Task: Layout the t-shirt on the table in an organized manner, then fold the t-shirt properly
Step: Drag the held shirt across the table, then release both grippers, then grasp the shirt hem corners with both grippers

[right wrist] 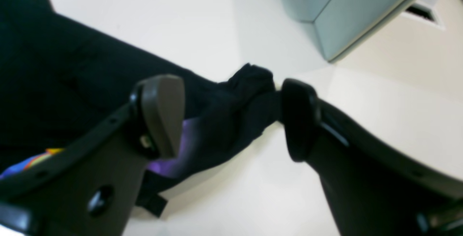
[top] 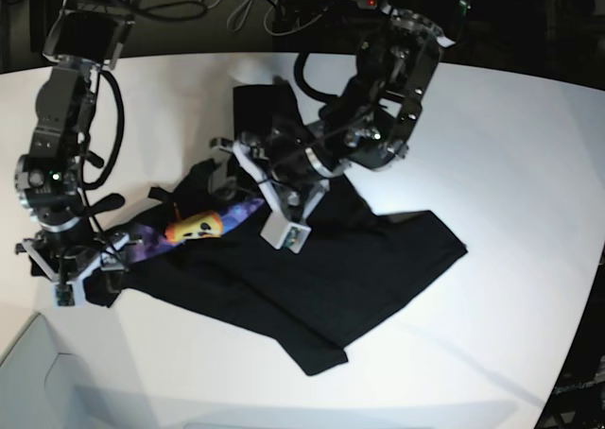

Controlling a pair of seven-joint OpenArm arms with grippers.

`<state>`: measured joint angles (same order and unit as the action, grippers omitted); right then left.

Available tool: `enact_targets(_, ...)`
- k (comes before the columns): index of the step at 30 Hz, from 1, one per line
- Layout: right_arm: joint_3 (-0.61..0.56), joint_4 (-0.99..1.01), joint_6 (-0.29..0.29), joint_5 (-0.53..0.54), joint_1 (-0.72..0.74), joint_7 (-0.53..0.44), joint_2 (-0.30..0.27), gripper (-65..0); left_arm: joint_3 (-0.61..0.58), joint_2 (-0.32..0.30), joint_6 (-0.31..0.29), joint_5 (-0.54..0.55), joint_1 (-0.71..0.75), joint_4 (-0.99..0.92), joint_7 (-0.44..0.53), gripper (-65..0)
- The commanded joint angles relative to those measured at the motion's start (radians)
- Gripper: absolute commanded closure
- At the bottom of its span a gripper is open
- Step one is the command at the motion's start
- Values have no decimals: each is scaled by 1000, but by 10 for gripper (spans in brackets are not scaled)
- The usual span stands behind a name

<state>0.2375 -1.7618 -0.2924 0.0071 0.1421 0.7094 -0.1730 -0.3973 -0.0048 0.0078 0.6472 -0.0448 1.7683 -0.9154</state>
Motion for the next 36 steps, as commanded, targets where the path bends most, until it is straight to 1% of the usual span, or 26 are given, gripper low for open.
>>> enact_targets(1, 3, -20, 3, 9, 8, -30, -3, -427, -1, 6, -4, 16, -10, 23, 14, -218)
enact_targets(3, 3, -22, 3, 9, -8, -32, 2, -427, -1, 4, -6, 16, -8, 25, 14, -321)
enact_targets(5, 4, -28, 3, 9, -25, -33, 3, -427, -1, 2, -6, 49, -7, 25, 14, -409)
enact_targets(6, 4, -42, 3, 9, -32, -30, 3, -427, -1, -2, -6, 76, -7, 25, 14, -442)
enact_targets(8, 4, -74, 3, 11, -55, -27, 22, -427, 5, -30, -6, 128, -13, 25, 17, -479)
enact_targets(10, 1, -114, 0, 11, -83, -26, 31, -427, 22, -53, -6, 150, -19, 25, 23, -492)
enact_targets(11, -2, -135, 0, 12, -108, -26, 33, -427, 51, -73, -6, 151, -22, 26, 25, -491)
enact_targets(15, -37, -218, 0, 12, -217, -33, 83, -427, 232, -162, -6, 156, -23, 12, 25, -491)
enact_targets(18, -54, -235, 0, 12, -263, -35, 128, -427, 335, -225, -6, 155, -16, -25, 23, -491)
enact_targets(20, -77, -243, 0, 12, -298, -35, 148, -426, 406, -281, -6, 153, -13, -64, 26, -491)
enact_targets(22, -109, -243, 0, 12, -324, -35, 151, -426, 478, -314, -6, 153, -17, -123, 26, -492)
enact_targets(25, -165, -244, 0, 12, -348, -35, 152, -425, 578, -327, -7, 151, -43, -230, 26, -494)
enact_targets(27, -204, -247, 0, 12, -359, -37, 152, -425, 616, -341, -7, 147, -66, -296, 26, -495)
enact_targets(30, -252, -249, 0, 12, -361, -37, 165, -425, 613, -355, -7, 98, -120, -381, 48, -495)
enact_targets(32, -275, -249, 0, 9, -362, -37, 180, -425, 613, -355, -7, 39, -140, -437, 112, -496)
enact_targets(34, -292, -249, 0, 9, -381, -37, 181, -425, 613, -350, -12, -5, -143, -473, 178, -496)
enact_targets(35, -306, -249, 0, 9, -388, -37, 183, -424, 613, -349, -32, -23, -145, -489, 212, -496)
enact_targets(36, -326, -249, 0, 9, -396, -37, 188, -424, 613, -349, -75, -43, -145, -508, 247, -496)
